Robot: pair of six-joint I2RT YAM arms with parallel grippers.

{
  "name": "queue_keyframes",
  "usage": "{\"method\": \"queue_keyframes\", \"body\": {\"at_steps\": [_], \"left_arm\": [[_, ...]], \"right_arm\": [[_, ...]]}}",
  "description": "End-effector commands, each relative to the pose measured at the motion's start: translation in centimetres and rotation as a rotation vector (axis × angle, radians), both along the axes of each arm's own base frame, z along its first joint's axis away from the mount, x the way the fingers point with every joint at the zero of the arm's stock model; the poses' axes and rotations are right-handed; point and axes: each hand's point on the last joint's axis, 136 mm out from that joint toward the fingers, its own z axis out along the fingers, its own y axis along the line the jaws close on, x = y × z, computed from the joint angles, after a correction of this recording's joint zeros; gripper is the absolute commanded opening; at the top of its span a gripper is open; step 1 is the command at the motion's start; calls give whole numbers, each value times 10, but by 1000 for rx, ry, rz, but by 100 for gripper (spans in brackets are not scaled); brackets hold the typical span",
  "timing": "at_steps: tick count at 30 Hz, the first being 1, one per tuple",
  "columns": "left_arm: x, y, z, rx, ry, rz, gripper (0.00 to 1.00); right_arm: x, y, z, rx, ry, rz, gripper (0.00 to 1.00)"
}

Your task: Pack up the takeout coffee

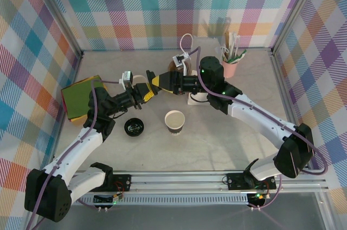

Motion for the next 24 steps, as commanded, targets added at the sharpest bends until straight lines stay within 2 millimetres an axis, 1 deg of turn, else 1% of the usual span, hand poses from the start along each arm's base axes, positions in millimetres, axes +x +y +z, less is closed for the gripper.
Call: {"method": "queue_keyframes", "body": {"at_steps": [1, 6, 16, 18, 20, 23, 24], "left_arm": [[-12, -2, 19, -31, -73, -36, 8], [-13, -4, 22, -32, -82, -43, 8], [-13, -5, 19, -29, -75, -45, 8], [-13, -5, 19, -28, -75, -44, 9], [-12, -5, 17, -25, -71, -43, 13], [-13, -5, 16, -22, -70, -44, 13], [-12, -5, 15, -21, -69, -42, 15]], "right_arm": [[-3, 2, 25, 62, -38, 36, 86], [-3, 5, 24, 67, -24, 50, 86], [-5, 4, 26, 81, -22, 56, 78], [-4, 4, 26, 79, -21, 52, 76], [-4, 4, 25, 75, -24, 48, 73], [-4, 2, 25, 66, -33, 35, 73], [-4, 1, 24, 63, -33, 32, 74]]}}
